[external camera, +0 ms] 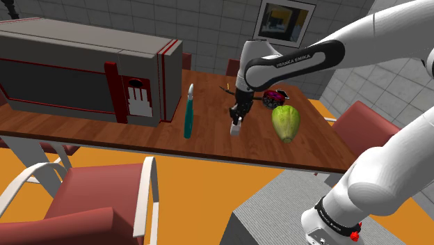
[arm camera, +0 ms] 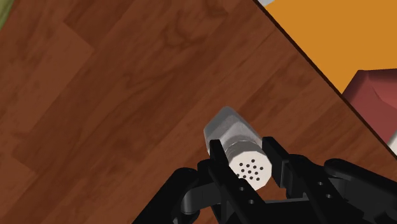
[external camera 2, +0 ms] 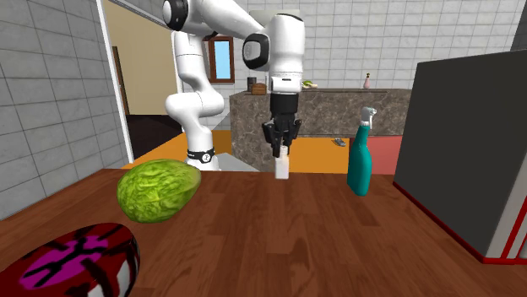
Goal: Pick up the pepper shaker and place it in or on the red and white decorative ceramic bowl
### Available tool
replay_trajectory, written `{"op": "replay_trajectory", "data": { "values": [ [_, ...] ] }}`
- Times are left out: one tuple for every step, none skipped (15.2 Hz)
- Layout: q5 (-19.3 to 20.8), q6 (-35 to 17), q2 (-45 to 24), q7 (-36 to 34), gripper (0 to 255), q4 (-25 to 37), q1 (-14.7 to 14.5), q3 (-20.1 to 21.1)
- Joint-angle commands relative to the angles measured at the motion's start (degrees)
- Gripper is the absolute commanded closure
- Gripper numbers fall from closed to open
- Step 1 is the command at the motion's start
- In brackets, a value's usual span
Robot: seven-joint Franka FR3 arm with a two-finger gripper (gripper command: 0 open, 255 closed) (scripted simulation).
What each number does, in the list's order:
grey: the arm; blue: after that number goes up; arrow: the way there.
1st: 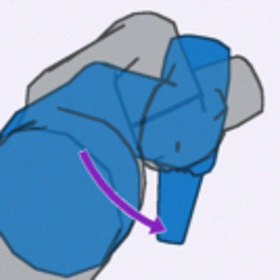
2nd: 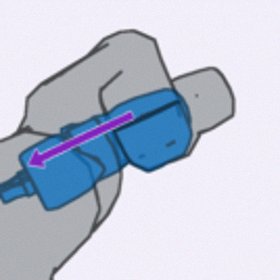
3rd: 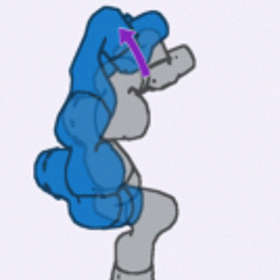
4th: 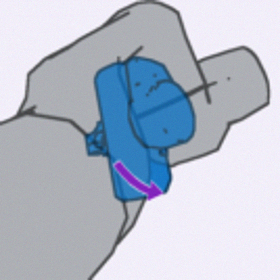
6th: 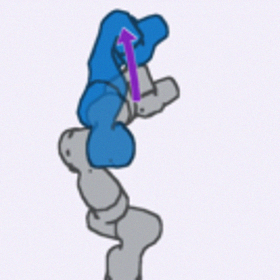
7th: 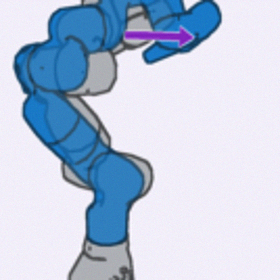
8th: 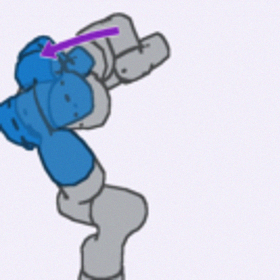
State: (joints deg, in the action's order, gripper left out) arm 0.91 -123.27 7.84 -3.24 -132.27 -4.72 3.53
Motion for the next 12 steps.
{"op": "replay_trajectory", "data": {
  "values": [
    [-0.10,1.67,0.86,-0.02,255,0.79,-0.06,0.04],
    [-0.12,2.46,1.20,0.01,255,1.25,-0.06,0.04],
    [-0.15,3.25,1.52,0.04,255,1.72,-0.06,0.03],
    [-0.18,4.04,1.82,0.07,255,2.20,-0.07,0.02],
    [-0.20,4.83,2.11,0.11,255,2.70,-0.07,0.01],
    [-0.22,5.61,2.39,0.13,255,3.20,-0.07,0.00],
    [-0.24,6.40,2.66,0.16,255,3.72,-0.07,-0.01],
    [-0.26,7.18,2.92,0.19,255,4.25,-0.07,-0.02],
    [-0.28,7.96,3.16,0.22,255,4.79,-0.07,-0.02],
    [-0.30,8.75,3.38,0.24,255,5.35,-0.07,-0.03],
    [-0.32,9.53,3.60,0.27,255,5.91,-0.08,-0.04],
    [-0.33,10.31,3.80,0.29,255,6.49,-0.07,-0.05]
  ]
}}
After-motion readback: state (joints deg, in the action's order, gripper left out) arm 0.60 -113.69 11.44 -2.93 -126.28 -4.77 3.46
